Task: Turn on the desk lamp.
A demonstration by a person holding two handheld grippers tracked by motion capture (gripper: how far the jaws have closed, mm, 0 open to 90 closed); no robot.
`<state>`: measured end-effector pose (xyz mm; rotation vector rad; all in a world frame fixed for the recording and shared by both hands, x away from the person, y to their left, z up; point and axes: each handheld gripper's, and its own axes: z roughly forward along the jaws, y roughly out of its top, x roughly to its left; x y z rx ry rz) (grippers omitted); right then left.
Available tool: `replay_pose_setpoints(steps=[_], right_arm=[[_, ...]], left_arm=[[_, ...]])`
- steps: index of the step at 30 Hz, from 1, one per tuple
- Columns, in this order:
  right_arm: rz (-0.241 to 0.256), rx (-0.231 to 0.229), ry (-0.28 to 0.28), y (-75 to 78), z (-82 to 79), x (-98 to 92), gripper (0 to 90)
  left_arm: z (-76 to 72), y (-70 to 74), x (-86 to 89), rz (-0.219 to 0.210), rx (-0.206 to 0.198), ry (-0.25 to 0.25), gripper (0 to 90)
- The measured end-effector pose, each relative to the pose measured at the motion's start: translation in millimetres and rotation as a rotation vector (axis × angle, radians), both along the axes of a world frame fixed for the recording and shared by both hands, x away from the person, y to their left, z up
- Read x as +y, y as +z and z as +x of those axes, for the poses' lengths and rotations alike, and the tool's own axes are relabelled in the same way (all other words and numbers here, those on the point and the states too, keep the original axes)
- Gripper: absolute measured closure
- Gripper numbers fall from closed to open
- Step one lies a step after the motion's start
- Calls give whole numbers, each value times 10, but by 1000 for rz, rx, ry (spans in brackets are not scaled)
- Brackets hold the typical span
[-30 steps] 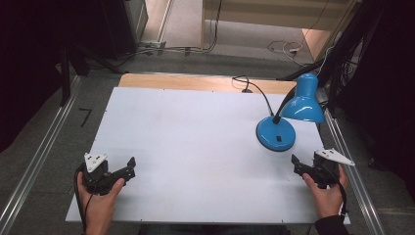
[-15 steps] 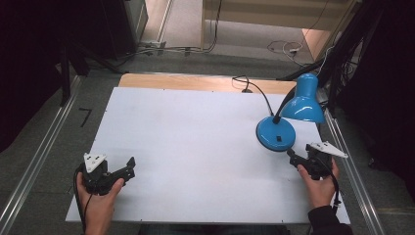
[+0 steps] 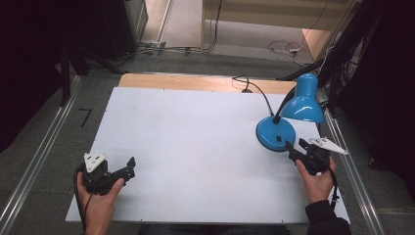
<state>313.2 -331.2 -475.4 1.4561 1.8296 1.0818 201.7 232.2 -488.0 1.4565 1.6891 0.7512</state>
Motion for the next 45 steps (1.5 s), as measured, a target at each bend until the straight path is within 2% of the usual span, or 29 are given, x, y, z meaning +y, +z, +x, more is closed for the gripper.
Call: replay_pose_setpoints(steps=[6, 9, 13, 17, 21, 22, 26, 28, 32, 45], right_arm=[[-7, 4, -8, 14, 40, 7, 420], [-5, 10, -4, 16, 73, 17, 507], [1, 15, 4, 12, 95, 42, 567], [-15, 10, -2, 13, 137, 94, 620], [-20, 18, -5, 9, 163, 119, 642], [-29, 21, 1, 3, 175, 131, 689], [-30, 31, 4, -5, 195, 144, 744], [-38, 27, 5, -11, 212, 150, 811], [-36, 24, 8, -10, 227, 154, 857], [-11, 25, 9, -21, 306, 168, 873]], left_arm=[[3, -2, 3, -2, 0, 0, 44], [4, -2, -1, -2, 0, 0, 44], [3, -3, 2, -3, 0, 0, 44], [2, -2, 3, -3, 0, 0, 44], [1, -2, 5, -4, 0, 0, 44], [1, -2, 5, -3, 0, 0, 44], [3, -3, 6, -5, -1, -1, 44], [3, -3, 6, -5, -1, -1, 44], [4, -4, 6, -5, -1, -1, 44], [9, -2, -1, -3, -2, -7, 44]])
